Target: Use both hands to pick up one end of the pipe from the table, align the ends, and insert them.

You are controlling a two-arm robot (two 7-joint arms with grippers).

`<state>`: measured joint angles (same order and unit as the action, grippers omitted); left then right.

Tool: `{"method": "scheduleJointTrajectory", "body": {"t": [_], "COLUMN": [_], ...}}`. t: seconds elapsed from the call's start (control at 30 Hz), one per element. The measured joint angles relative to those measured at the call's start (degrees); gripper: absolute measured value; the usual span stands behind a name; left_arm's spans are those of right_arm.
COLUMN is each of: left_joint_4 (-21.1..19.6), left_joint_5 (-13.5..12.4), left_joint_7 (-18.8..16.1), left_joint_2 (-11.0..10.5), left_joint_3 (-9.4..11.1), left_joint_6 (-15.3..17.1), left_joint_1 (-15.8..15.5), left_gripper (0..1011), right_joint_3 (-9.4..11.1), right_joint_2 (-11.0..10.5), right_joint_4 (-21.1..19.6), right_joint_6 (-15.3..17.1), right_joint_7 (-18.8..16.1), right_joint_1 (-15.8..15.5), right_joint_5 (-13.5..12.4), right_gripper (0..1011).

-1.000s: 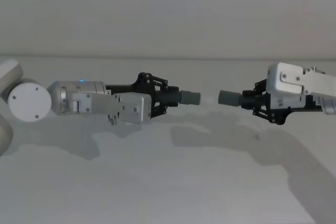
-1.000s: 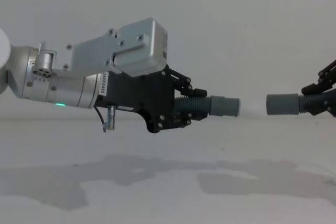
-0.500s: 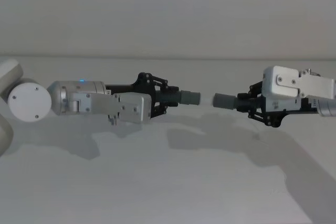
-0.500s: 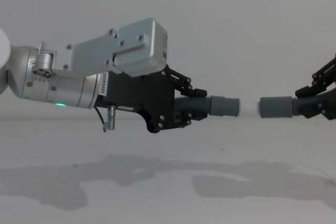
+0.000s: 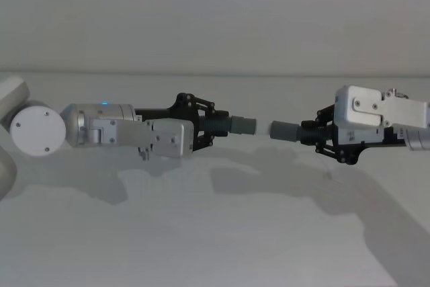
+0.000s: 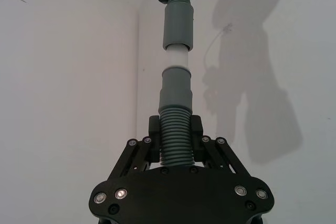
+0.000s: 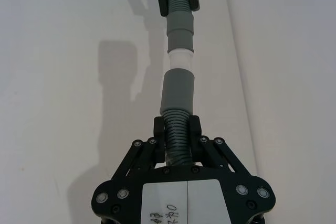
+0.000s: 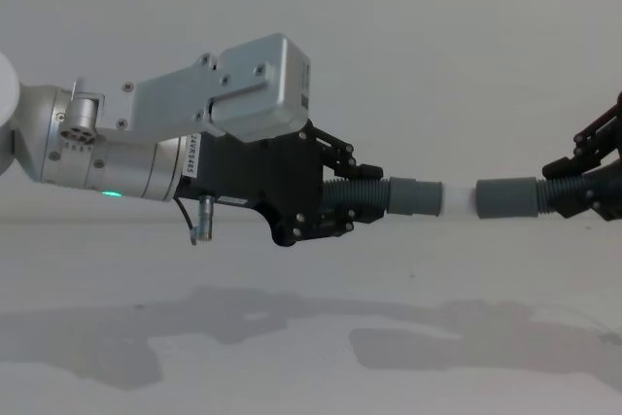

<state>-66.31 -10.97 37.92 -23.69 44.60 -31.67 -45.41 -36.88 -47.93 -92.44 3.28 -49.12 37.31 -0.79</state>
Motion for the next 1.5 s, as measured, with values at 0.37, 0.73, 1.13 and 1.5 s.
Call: {"method": "scheduleJointTrajectory", "body": {"t": [0.37,0.73,1.13,1.5], "left_joint_4": [0.0,0.0,0.0,0.0], "left_joint_5": [0.0,0.0,0.01,0.01], "left_joint_7": [0.0,0.0,0.0,0.0], "left_joint_2": [0.0,0.0,0.0,0.0], "left_joint_3": [0.0,0.0,0.0,0.0], "left_joint_6": [0.0,0.0,0.0,0.0], "left_joint_1": [0.0,0.0,0.0,0.0], "left_gripper": [323,323,323,323], "right_joint_3": [0.08,-0.03,-0.36,-0.81], "right_joint_2": [-0.05,0.01,0.23,0.58], "right_joint_4": [-0.25,-0.03,0.59,1.39], "right_joint_6": [0.31,0.47,0.53,0.56], "right_joint_7": [-0.49,-0.76,-1.06,-1.38], "right_joint_1": [-0.02,0.28,0.79,1.35], "right_joint_5": [0.05,0.05,0.08,0.34], "right_gripper": [256,256,256,256]}}
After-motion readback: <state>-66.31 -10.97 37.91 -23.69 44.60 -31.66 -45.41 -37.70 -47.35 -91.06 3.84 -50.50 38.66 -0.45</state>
